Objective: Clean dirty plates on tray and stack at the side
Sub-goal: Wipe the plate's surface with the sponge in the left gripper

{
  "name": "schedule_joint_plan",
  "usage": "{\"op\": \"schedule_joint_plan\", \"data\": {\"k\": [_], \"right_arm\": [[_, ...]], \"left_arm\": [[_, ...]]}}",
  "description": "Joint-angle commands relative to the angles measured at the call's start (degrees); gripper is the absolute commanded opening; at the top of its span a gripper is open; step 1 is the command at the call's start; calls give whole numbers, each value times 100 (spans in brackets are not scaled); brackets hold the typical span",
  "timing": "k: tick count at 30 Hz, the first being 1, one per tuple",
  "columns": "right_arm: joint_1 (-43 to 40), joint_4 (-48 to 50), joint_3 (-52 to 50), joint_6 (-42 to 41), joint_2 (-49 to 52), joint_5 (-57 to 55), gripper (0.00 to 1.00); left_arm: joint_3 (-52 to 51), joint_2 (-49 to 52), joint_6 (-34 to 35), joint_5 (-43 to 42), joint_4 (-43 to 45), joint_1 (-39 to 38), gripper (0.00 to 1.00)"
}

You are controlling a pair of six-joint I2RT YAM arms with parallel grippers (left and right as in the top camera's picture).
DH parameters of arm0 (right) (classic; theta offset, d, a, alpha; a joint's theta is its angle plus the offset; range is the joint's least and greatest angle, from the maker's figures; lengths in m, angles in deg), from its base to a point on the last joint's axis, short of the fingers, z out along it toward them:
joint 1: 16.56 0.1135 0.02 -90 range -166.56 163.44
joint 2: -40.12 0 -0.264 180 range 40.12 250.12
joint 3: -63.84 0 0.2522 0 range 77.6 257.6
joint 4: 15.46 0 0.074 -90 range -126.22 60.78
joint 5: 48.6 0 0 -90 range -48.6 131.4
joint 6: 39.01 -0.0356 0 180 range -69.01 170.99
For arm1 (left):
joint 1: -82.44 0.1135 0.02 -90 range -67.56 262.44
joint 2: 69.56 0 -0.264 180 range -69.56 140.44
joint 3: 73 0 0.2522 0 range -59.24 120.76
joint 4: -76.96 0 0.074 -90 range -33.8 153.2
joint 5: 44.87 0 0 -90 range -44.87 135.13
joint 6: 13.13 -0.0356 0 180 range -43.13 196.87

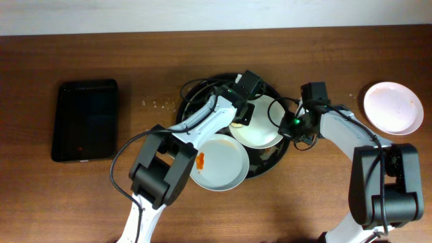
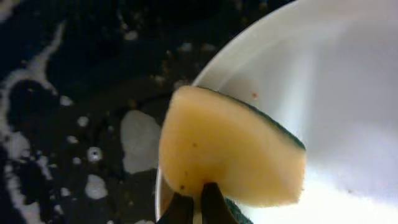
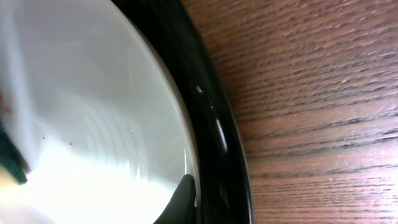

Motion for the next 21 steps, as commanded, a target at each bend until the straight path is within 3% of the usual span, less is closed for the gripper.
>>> {"op": "schedule_joint_plan", "data": {"k": [1,13,18,21], "right_arm": [[33,-131,-68,83,138,-212,4],[28,-129,-61,87,125,-216,4],[28,-192,-13,391,-221,-400,4],[31,-492,155,660,-632,-881,4]], "left_arm": [[417,146,11,1071,-262,179,0],[960,138,11,1213,-713,184,0],[1274,90,11,472,-984,199,0],[1447,4,11,-387,-1102,317,0]]}}
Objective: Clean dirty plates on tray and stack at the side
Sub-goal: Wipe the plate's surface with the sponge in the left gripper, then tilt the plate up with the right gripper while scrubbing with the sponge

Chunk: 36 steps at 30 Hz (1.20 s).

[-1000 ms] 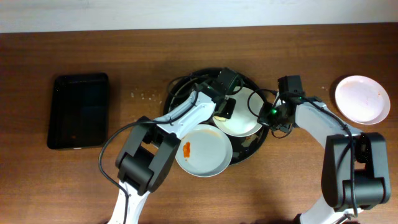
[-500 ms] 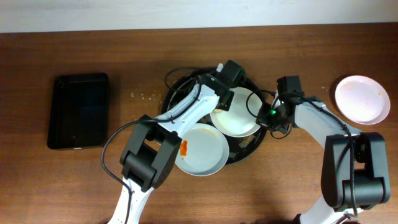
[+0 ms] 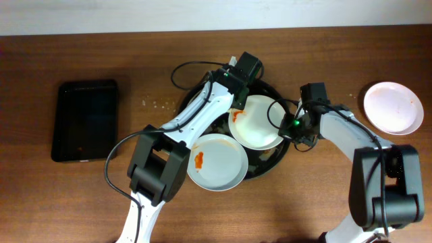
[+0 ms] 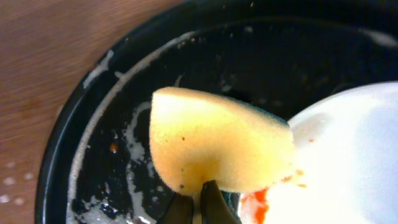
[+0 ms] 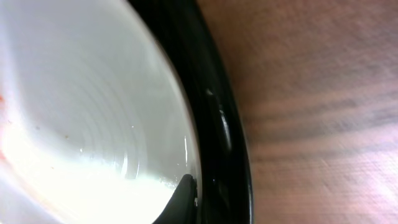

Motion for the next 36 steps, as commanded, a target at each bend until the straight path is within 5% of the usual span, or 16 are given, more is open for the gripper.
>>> {"op": "schedule_joint_plan", "data": {"k": [1,6,19,36], "right_arm": [[15,-332,216,525,-669,-879,4],[57,-542,361,872,-1220,-1161,4],[1147,-656,396,861,-1362,-3674,4],[1202,-772,627,492,-1349,-3877,4]], "left_arm": [[278,-92,15,-1287,-87,177,0],[278,-103,15,-2791,-175,522,0],[278,-199,20,-3698,-363,601,0],[221,-114,667,-4634,-542,245,0]]}}
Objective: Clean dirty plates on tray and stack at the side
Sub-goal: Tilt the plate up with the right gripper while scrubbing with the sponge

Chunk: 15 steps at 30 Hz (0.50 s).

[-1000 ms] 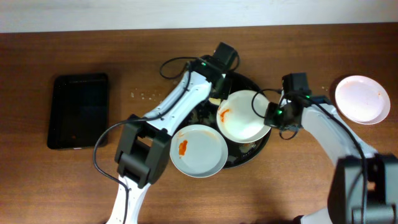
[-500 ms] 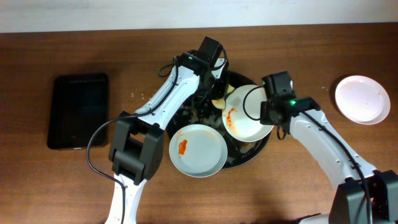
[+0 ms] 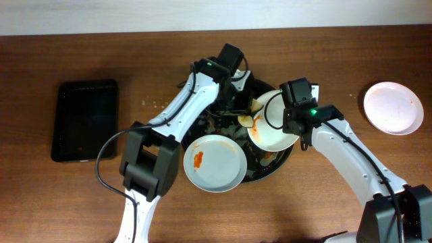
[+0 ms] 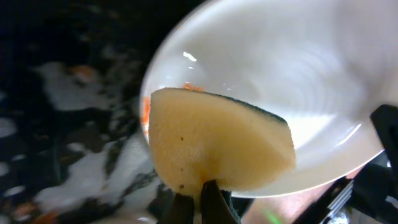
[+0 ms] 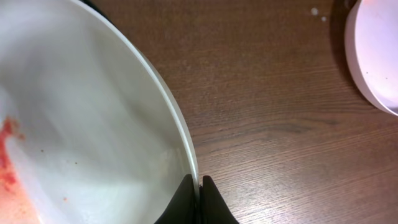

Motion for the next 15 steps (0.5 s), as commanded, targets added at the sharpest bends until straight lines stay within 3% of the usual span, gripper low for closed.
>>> {"op": "schedule_joint_plan", "data": {"k": [1,15], "right_arm": [[39,-72,295,-155,-83,-201,4],[42,-214,352,-155,-83,-199,4]], "left_arm": [[55,-76,343,-157,175,-247,0],[-387,496,1263,-411,1014,-350,0]]}}
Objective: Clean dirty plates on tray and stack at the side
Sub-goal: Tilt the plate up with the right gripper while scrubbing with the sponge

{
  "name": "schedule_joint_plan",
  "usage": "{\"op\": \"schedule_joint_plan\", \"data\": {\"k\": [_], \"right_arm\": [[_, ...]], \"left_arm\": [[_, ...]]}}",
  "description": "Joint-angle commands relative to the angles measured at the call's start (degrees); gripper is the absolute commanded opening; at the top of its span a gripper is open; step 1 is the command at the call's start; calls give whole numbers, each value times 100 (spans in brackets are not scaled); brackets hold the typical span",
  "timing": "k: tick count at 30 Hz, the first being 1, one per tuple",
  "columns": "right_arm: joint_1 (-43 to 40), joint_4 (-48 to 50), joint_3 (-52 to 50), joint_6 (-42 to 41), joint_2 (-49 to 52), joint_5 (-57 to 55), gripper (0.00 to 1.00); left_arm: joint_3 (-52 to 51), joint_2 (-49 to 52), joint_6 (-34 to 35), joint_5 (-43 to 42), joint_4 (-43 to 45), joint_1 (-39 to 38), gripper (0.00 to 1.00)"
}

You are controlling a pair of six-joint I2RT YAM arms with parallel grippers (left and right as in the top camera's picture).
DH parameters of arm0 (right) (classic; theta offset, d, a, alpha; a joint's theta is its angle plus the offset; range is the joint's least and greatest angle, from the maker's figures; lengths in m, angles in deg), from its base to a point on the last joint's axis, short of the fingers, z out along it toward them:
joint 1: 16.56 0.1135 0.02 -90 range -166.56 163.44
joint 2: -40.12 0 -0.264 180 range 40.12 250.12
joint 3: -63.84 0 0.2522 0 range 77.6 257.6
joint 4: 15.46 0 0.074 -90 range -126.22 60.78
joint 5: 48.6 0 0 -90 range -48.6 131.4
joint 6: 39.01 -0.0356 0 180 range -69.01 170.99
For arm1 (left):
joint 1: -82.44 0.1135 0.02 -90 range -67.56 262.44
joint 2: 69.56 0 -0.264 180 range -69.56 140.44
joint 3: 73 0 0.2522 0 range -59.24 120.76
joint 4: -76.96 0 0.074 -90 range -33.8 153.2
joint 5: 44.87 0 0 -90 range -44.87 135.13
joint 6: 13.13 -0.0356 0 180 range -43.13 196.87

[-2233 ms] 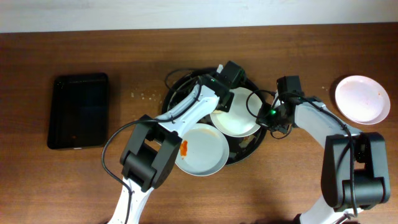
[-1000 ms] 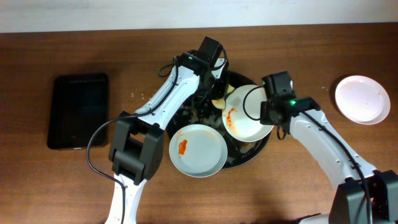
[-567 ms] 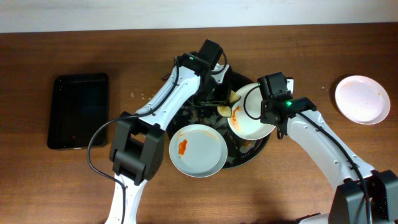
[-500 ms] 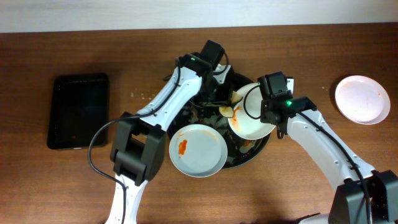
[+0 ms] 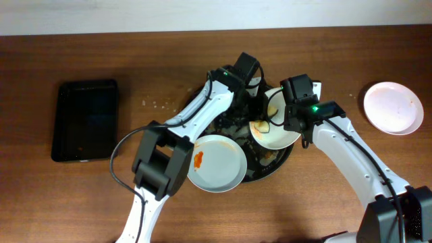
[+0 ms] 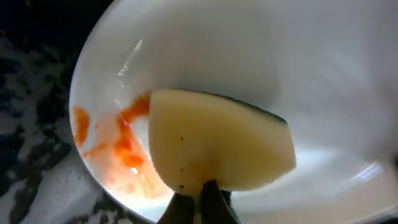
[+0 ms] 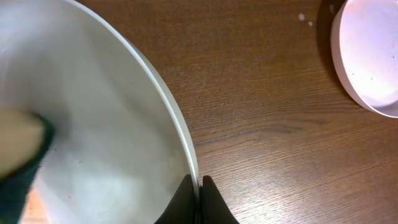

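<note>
My right gripper (image 7: pixel 199 186) is shut on the rim of a white plate (image 5: pixel 278 129), holding it tilted over the round black tray (image 5: pixel 233 121). Orange sauce (image 6: pixel 121 134) smears the plate's lower left. My left gripper (image 6: pixel 200 194) is shut on a yellow sponge (image 6: pixel 217 140) with a green backing, pressed inside that plate beside the sauce. A second white plate (image 5: pixel 217 162) with an orange stain lies at the tray's front left. A pinkish plate (image 5: pixel 393 108) sits alone on the table at the far right.
A black rectangular tray (image 5: pixel 86 120) lies at the far left of the wooden table (image 5: pixel 67 196). White suds and crumbs cover the round tray's floor (image 6: pixel 25 155). Cables run along both arms over the tray.
The sponge in my left gripper has moved from the held plate's edge into its inside, beside the orange sauce. My right gripper still holds the plate tilted in about the same place.
First the plate lay in the tray with my right gripper at its rim and the sponge on it. Then the sponge was at the plate's sauce-stained far edge. Later my right gripper held the plate lifted and tilted, and now the sponge presses inside it.
</note>
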Motion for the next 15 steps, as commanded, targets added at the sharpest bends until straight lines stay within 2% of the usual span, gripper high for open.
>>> {"op": "schedule_joint_plan", "data": {"k": [1,8,15], "right_arm": [[35,2,151,-70,-83,-114,4],[35,-17,151,-70,-83,-116,4],[35,-39,151,-68,-83,-120,4]], "left_arm": [[-358,103,273,-162,304,20,0],[-863,103,308,363,448,35,0],[-885,103,306,732,131,166,0]]}}
